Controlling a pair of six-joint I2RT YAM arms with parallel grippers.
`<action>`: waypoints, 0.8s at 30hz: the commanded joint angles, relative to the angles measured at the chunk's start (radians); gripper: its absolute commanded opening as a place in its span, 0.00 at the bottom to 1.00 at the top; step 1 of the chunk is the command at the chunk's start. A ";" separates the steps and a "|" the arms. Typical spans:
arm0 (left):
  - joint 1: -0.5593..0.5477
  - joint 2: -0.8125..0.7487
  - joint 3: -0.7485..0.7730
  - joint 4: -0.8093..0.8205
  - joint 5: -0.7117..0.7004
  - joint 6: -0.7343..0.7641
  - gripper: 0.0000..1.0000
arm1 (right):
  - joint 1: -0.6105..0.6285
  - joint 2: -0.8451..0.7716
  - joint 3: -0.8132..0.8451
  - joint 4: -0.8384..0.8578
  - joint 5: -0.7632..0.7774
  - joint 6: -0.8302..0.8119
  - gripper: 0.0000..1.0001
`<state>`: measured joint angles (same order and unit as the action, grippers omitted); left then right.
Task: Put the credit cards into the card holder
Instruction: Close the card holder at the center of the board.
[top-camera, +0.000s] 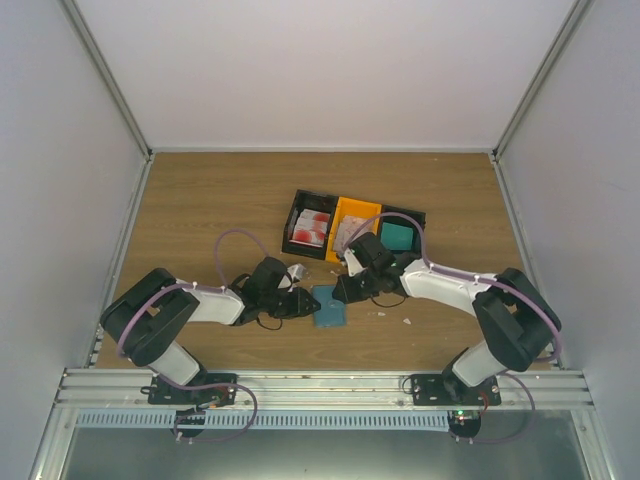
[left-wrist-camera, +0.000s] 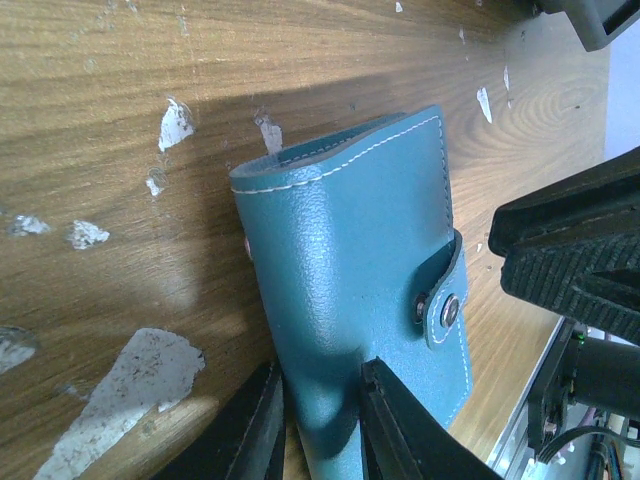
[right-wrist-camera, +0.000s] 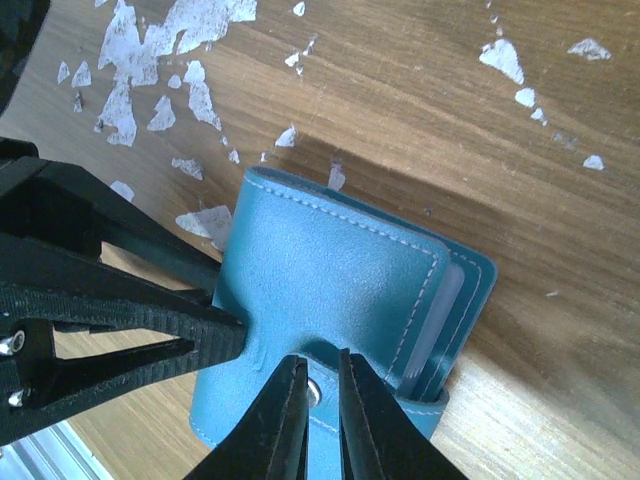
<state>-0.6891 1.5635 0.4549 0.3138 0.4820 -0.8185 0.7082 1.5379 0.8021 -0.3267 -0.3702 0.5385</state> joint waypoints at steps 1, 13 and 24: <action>0.005 0.019 0.007 -0.027 -0.019 0.022 0.24 | 0.021 -0.024 -0.003 -0.038 0.039 0.010 0.12; 0.005 0.024 0.005 -0.022 -0.016 0.019 0.24 | 0.044 0.027 0.015 -0.038 0.044 0.012 0.10; 0.005 0.028 0.001 -0.017 -0.013 0.019 0.24 | 0.052 0.050 0.017 -0.014 0.028 0.012 0.10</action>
<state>-0.6891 1.5665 0.4553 0.3172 0.4828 -0.8185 0.7479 1.5711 0.8043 -0.3584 -0.3401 0.5472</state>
